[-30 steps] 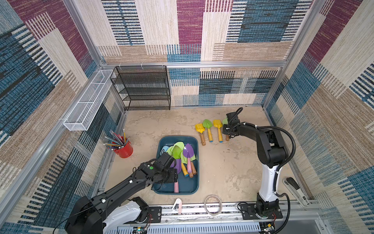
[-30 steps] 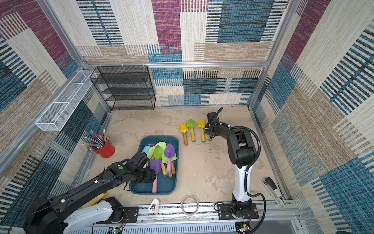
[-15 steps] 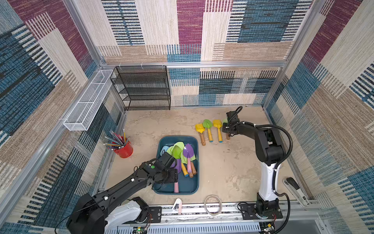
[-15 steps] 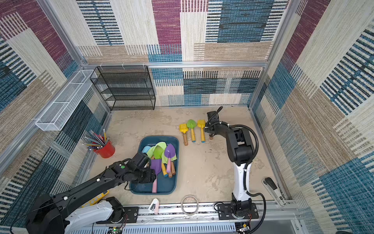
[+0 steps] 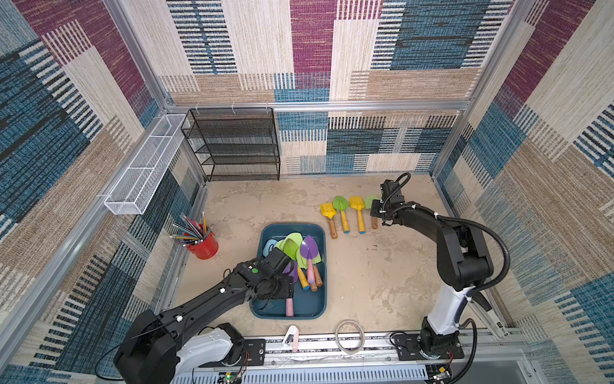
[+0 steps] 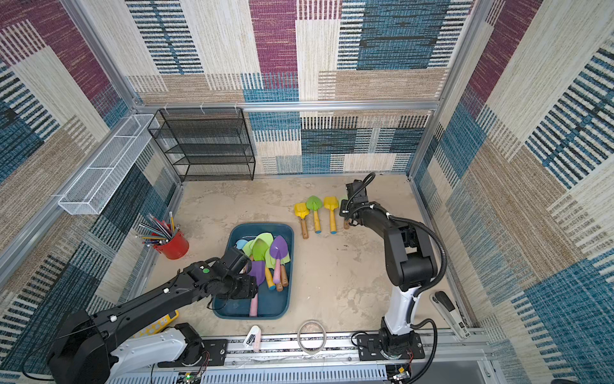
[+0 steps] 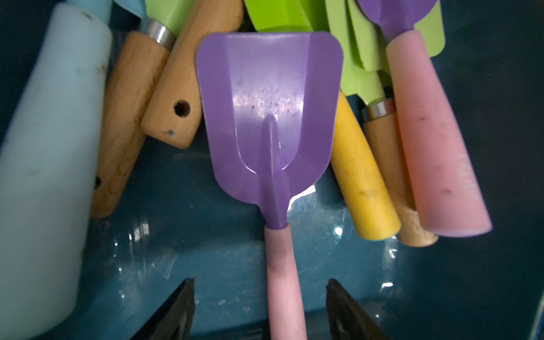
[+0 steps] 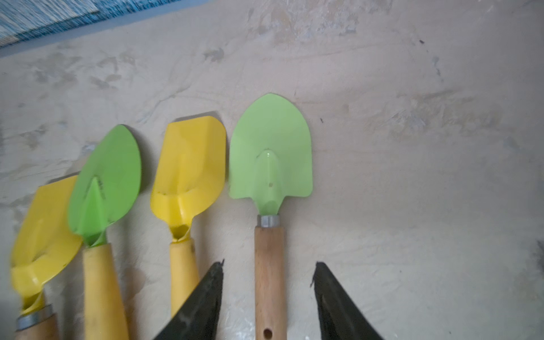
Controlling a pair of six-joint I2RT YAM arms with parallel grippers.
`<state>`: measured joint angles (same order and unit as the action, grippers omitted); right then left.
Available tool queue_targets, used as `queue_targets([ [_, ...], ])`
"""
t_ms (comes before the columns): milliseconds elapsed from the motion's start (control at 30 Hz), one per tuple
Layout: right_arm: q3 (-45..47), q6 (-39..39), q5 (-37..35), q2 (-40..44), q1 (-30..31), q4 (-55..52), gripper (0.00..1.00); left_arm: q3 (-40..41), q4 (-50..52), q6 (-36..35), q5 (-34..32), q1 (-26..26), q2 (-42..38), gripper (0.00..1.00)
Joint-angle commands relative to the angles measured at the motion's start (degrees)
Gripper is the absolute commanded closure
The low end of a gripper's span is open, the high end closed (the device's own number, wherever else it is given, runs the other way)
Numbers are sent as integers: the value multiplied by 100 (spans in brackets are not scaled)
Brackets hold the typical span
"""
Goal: Take the shovel out of the storage box
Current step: Place the shovel at the center of the board, then pick up the shovel from the storage box.
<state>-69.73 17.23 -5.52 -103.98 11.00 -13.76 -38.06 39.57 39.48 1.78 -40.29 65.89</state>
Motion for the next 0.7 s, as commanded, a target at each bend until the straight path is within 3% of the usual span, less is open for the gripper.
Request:
queue_targets([
  [0,379,212,442,482,45,368,48,-99,150,41,-178,-48,149,27],
  [367,1084,279,674,1442,793,313,47,-298,369,351,-231,-532,750,29],
  [667,1355,324,794,1704,960,461,47,-329,454,728,-266,-951,1197,35],
])
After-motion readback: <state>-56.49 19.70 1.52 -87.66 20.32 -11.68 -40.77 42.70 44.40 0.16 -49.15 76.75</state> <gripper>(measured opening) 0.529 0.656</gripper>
